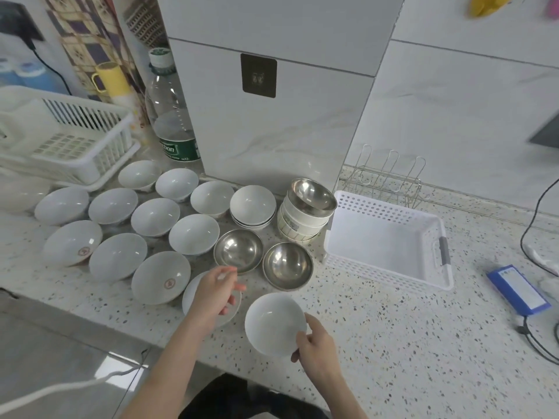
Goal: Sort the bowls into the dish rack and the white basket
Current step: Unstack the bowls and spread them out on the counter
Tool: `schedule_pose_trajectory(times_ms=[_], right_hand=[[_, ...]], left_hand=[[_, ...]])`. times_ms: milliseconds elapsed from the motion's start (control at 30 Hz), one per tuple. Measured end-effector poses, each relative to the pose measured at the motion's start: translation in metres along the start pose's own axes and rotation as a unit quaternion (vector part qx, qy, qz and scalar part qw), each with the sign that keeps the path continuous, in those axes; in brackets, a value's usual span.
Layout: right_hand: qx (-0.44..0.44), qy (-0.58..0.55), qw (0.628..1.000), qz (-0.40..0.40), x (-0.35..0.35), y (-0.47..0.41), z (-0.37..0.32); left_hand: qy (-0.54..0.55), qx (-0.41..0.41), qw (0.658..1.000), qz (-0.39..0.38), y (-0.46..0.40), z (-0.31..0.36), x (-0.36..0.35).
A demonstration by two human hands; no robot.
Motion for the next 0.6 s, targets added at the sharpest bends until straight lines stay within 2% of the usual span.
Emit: schedule_pose_trajectory(times_ms=[167,600], right_hand=[[-0.006,0.002,1.0,0.012,-0.01,0.001,-0.005],[-0.034,-0.031,0.997,0.065,-0.021,0.005,-0.018]], left_hand=[[0.038,0.006,0.999,-0.007,-0.01,0.006,0.014],[0.019,-0.006,0.998,-0.062,-0.04,0.024,0.015]])
Point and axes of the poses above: each hand's wrist, its own y-axis away from the middle knuckle, its own x-axis out of the back of the hand, z = x × y, the point moved 6 cm from there along -y, towards the middle knuckle, and after that the axes turned 2 degrees about -y, right-handed, at the moved point
